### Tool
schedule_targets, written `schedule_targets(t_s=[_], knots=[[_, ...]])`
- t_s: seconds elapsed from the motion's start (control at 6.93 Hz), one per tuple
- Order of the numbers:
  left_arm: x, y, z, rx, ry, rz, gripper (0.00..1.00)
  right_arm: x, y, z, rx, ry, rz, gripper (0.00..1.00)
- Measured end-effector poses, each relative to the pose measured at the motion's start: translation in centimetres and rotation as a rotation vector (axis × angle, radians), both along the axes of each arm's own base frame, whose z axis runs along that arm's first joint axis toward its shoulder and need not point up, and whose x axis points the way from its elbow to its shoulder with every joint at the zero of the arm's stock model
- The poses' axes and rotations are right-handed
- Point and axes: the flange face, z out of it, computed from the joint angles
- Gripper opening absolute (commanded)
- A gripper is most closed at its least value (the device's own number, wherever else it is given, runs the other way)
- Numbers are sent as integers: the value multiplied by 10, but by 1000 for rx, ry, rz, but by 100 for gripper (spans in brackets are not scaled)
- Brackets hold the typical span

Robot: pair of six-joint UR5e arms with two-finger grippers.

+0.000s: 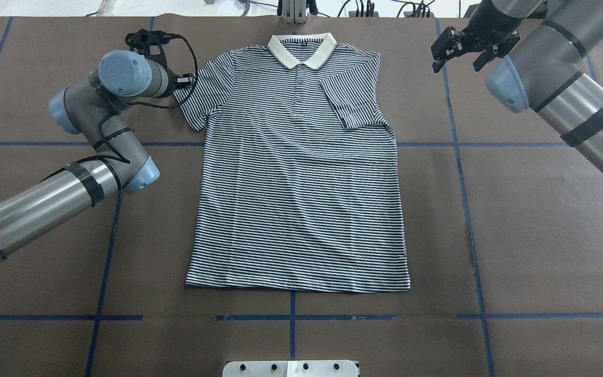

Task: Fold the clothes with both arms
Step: 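Grasp the sleeve nearest the left gripper and fold it inward onto the shirt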

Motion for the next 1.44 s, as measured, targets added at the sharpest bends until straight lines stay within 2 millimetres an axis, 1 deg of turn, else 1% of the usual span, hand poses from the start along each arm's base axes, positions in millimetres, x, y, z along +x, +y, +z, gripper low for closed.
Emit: schedule_targets(t_s=[0.43, 0.58, 0.72, 0.87, 1.01, 1.16, 1.3, 1.44], knots=[[3, -2, -14, 9, 14, 5, 0, 0, 0, 0, 0, 0, -1, 100], [5, -5, -30, 15, 28, 8, 0, 0, 0, 1, -1, 1, -1, 100], [9, -7, -57, 4, 44, 12, 0, 0, -1, 2, -3, 2, -1, 100], [19, -6, -92, -33, 82, -1, 0, -1, -1, 4, -4, 3, -1, 100], [40, 4, -122, -81, 142, -24, 0, -1, -1, 5, -6, 4, -2, 100], [69, 18, -138, -133, 184, -37, 0, -1, -2, 7, -9, 6, -2, 100], [101, 29, -150, -184, 205, -50, 0, -1, -2, 10, -11, 8, -2, 100], [118, 33, -160, -215, 222, -63, 0, -1, -1, 10, -12, 8, -2, 100]])
